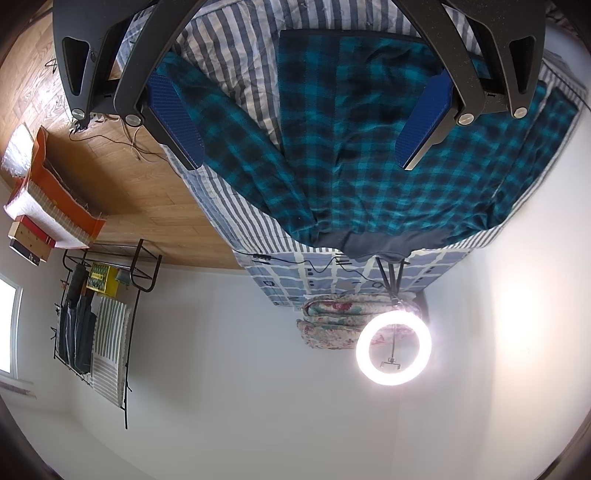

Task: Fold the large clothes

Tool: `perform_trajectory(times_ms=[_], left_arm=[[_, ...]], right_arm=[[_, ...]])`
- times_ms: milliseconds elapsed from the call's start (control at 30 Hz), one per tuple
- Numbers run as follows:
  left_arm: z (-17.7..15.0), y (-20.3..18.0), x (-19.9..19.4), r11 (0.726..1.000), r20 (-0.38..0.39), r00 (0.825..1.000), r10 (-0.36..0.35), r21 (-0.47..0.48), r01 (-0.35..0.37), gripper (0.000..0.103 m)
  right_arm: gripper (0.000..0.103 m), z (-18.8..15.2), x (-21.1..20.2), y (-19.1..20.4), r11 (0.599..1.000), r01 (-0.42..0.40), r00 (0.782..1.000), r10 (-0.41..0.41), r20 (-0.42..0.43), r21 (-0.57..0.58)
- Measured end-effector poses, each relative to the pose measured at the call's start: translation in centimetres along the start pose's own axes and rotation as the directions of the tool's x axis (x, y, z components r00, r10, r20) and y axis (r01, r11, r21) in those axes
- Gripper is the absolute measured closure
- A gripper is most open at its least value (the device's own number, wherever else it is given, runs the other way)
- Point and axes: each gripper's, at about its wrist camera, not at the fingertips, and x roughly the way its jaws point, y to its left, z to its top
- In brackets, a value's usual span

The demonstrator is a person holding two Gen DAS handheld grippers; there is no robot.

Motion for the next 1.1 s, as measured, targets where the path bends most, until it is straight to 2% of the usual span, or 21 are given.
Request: perform_trajectory(times_ms=[700, 967, 1100], left_arm=[[-0.8, 1.4, 0.9, 0.999, -0.011, 0.999, 0.042, -0.003, -0.042, 0.000], [-2.4, 3.3, 2.6, 0.996, -0.063, 0.994, 0.088, -0.004, -0.089, 0.000], [-3.8, 4.9, 4.4, 0.993, -0.121, 0.986, 0.113, -0.003, -0.114, 0.000]], right_arm=[[0.000, 0.4, 0.3, 2.5, 0.999, -0.045, 0.999, 0.045, 0.000, -0.012], [0.000, 1.1, 0.8, 4.3, 0.995, -0.100, 0.995, 0.100, -0.008, -0.013], [0.000, 1.2, 1.0, 5.7, 0.991, -0.133, 0.991, 0.133, 0.008, -0.029]])
